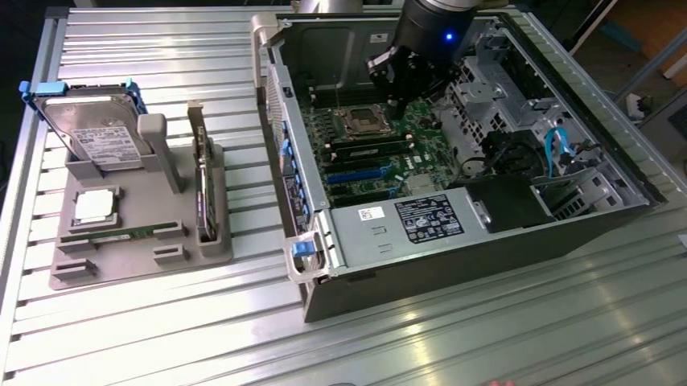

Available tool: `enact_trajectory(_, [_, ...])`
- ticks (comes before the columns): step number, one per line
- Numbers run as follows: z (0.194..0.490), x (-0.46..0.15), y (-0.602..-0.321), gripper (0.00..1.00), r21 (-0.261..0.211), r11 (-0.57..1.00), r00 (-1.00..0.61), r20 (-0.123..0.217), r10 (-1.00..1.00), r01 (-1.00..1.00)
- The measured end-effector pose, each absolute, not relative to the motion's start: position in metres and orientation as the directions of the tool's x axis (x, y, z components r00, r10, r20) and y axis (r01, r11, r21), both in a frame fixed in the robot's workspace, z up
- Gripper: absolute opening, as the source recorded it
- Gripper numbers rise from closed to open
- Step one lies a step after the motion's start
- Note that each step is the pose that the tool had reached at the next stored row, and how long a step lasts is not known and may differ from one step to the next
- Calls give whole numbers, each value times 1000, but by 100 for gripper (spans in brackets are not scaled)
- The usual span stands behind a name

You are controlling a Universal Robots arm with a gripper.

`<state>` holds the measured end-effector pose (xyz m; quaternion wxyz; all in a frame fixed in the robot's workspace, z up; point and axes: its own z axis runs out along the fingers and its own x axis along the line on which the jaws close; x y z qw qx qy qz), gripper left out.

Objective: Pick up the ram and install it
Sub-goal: 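Press down the ram until it locks into place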

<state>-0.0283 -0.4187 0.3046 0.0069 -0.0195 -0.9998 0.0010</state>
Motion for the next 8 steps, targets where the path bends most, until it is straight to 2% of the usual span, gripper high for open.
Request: enact_trajectory(8, [305, -28, -419, 11, -2, 999, -999, 14, 32, 32])
